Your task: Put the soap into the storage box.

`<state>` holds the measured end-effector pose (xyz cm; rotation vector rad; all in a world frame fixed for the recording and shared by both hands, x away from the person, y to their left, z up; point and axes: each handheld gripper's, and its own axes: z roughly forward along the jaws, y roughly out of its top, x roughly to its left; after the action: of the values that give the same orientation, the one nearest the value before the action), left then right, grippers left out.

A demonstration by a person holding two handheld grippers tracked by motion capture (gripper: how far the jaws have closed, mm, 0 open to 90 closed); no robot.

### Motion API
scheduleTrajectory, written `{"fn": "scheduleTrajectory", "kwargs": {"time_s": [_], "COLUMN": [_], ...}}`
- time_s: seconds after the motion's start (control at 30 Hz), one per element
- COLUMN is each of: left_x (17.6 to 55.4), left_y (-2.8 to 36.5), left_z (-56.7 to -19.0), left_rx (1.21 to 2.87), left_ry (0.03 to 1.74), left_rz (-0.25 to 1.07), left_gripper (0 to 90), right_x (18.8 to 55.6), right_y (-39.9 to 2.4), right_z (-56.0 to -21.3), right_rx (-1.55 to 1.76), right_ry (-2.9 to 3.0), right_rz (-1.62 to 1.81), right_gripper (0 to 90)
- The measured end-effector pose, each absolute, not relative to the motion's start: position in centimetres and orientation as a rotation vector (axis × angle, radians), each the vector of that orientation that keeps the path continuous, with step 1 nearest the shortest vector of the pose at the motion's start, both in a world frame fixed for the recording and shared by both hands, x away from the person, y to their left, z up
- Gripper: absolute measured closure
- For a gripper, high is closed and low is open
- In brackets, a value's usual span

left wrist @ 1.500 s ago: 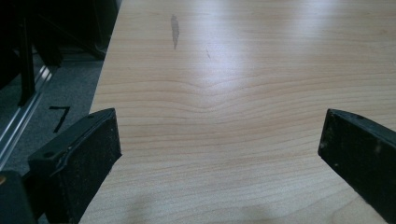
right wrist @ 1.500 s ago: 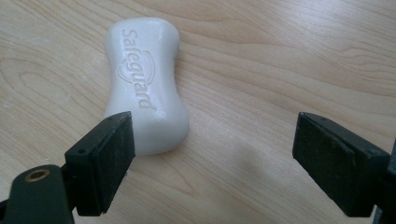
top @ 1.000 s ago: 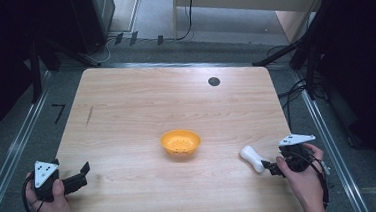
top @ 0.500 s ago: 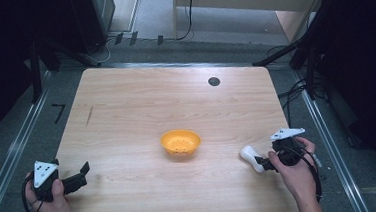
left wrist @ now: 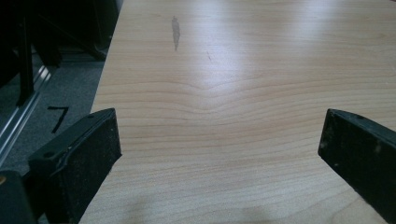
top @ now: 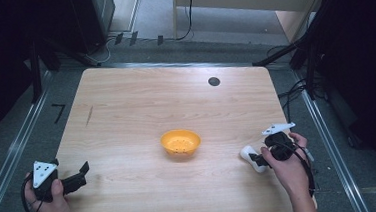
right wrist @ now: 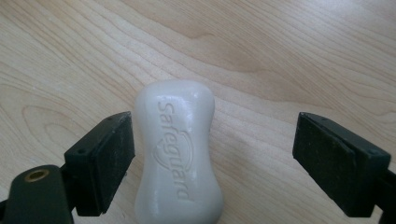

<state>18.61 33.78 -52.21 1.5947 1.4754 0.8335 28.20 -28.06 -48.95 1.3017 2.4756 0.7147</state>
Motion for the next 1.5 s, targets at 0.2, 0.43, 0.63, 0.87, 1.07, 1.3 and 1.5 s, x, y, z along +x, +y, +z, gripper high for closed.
{"fn": "scheduleTrajectory", "kwargs": {"time_s": [0.2, 0.43, 0.63, 0.87, 1.07, 1.3, 1.5], "left_x": [18.6, 18.6, 18.6, 18.6, 18.6, 18.6, 18.6], "left_y": [33.8, 33.8, 33.8, 33.8, 33.8, 33.8, 33.8], "left_z": [-52.2, -52.2, -52.2, -52.2, -52.2, -52.2, -52.2], "left_rx": [1.596, 1.595, 1.594, 1.595, 1.592, 1.591, 1.593], "left_ry": [1.475, 1.475, 1.476, 1.478, 1.477, 1.477, 1.478], "left_rz": [0.832, 0.833, 0.833, 0.832, 0.835, 0.836, 0.834], "left_gripper": [0.0, 0.0, 0.0, 0.0, 0.0, 0.0, 0.0], "right_x": [28.8, 28.9, 28.7, 28.7, 28.8, 28.3, 27.8], "right_y": [-27.1, -26.9, -26.9, -26.6, -26.7, -26.5, -26.7], "right_z": [-49.2, -49.9, -50.4, -51.0, -51.4, -51.4, -51.7], "right_rx": [1.303, 1.356, 1.383, 1.398, 1.4, 1.355, 1.351], "right_ry": [2.508, 2.53, 2.556, 2.6, 2.637, 2.627, 2.587], "right_rz": [0.65, 0.604, 0.602, 0.549, 0.541, 0.531, 0.585], "right_gripper": [13.3, 13.2, 15.4, 32.0, 42.7, 48.4, 48.3]}}
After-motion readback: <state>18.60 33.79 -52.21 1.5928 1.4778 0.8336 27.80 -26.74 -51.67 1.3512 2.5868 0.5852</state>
